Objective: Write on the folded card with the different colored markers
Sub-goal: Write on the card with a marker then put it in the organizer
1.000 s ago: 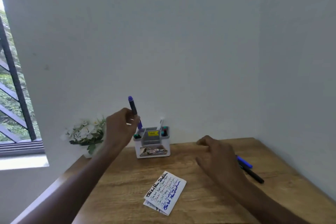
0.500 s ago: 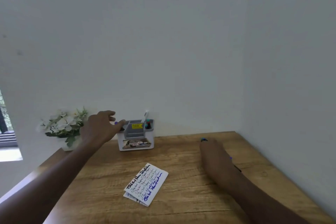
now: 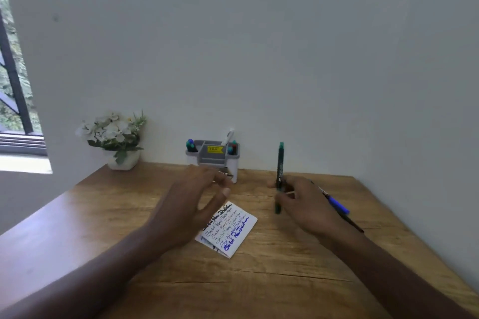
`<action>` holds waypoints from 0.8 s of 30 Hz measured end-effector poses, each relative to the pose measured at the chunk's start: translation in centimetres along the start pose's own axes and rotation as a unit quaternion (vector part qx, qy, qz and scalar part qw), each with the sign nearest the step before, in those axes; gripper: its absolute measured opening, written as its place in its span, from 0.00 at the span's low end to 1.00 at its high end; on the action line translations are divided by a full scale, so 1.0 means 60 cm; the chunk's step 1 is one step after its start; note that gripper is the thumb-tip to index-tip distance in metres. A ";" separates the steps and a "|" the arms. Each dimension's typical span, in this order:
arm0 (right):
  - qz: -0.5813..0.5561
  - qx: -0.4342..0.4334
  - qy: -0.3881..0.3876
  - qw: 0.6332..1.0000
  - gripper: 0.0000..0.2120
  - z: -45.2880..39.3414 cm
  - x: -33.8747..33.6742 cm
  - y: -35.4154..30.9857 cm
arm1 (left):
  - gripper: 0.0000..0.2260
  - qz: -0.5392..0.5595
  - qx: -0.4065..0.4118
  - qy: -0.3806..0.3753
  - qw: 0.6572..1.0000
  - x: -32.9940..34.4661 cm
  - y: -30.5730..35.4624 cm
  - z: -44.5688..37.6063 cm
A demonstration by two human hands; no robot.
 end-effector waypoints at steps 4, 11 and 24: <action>-0.189 -0.034 -0.044 0.980 0.07 0.041 0.036 -0.035 | 0.27 0.010 0.008 -0.128 0.992 0.020 0.018 0.013; -0.175 -0.097 -0.084 0.976 0.07 0.057 0.061 -0.037 | 0.11 0.004 0.027 -0.174 0.984 0.023 0.015 0.012; -0.247 -0.128 -0.094 0.956 0.13 0.064 0.082 -0.032 | 0.12 0.081 0.053 -0.195 0.976 0.002 0.022 0.017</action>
Point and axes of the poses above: each hand's wrist, its own z-axis away from the middle knuckle, its own x-axis out of the palm, y = z × x, the point moved 2 cm from there along -z, towards the middle knuckle, and after that the axes turned 11 degrees about -z, right-handed, at the moved point
